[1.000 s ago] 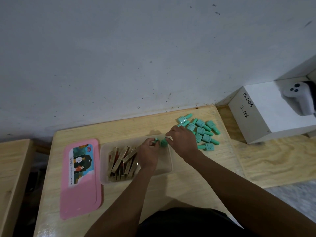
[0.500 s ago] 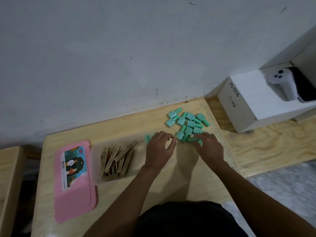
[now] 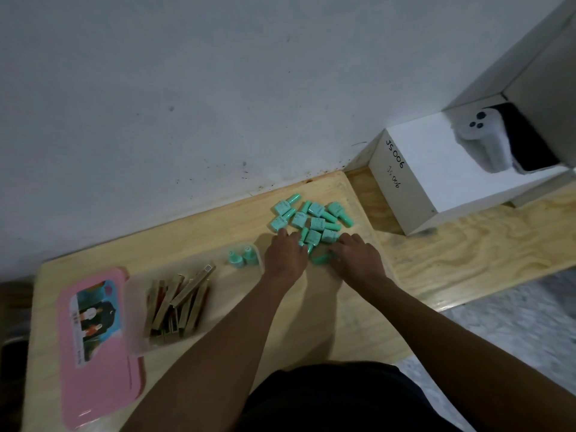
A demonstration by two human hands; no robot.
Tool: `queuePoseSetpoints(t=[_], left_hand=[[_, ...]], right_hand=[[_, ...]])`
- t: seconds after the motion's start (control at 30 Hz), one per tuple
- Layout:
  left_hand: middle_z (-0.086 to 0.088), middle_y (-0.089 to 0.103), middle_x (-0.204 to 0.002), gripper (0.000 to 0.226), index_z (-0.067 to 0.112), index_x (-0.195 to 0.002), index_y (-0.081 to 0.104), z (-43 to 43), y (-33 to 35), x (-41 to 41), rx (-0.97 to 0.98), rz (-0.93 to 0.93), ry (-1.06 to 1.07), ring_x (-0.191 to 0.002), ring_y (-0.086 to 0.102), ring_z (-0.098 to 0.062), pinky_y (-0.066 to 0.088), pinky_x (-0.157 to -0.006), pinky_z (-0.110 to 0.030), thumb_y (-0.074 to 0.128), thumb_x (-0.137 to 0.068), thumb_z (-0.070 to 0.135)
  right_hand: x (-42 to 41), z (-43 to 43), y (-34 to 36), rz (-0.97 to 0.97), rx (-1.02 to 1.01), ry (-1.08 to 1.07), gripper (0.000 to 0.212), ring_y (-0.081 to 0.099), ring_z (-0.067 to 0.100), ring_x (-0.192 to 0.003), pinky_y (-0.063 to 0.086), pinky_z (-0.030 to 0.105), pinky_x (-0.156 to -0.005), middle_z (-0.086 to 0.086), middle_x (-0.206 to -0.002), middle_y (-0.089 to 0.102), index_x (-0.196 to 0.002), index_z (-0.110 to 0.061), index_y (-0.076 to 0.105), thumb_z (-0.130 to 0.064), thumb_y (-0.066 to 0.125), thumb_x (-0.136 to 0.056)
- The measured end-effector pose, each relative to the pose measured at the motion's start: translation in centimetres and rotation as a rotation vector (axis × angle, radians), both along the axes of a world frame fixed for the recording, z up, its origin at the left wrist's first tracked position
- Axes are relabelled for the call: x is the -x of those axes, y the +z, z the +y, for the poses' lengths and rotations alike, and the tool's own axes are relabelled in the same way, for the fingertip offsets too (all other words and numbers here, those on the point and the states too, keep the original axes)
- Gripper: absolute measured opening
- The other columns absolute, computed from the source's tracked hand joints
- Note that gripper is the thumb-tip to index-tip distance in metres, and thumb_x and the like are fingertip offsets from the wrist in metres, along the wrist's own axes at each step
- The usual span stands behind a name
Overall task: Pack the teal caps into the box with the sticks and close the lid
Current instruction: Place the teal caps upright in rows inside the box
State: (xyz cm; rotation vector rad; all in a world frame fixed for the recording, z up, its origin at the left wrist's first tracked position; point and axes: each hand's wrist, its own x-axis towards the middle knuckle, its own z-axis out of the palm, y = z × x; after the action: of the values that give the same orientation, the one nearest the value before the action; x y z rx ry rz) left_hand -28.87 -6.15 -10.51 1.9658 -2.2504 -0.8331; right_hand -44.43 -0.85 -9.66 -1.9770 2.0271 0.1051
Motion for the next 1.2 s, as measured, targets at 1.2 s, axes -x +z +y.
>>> queuePoseSetpoints(t=[1.2], left_hand=[[0.007, 0.068, -0.083, 0.016, 0.014, -0.097, 0.067, 5.9, 6.3, -12.5, 0.182, 0.639, 0.703, -0.074, 0.063, 0.0, 0.047, -0.06, -0.005, 0.069, -0.084, 0.024]], right_hand=[[-9.2, -0.5, 5.8, -0.648, 0.139, -0.176, 0.03, 0.056, 0.002, -0.072, 0.044, 0.026, -0.059, -0.015, -0.078, 0.061, -0.086, -0.026, 0.066, -0.056, 0.065, -0.082]])
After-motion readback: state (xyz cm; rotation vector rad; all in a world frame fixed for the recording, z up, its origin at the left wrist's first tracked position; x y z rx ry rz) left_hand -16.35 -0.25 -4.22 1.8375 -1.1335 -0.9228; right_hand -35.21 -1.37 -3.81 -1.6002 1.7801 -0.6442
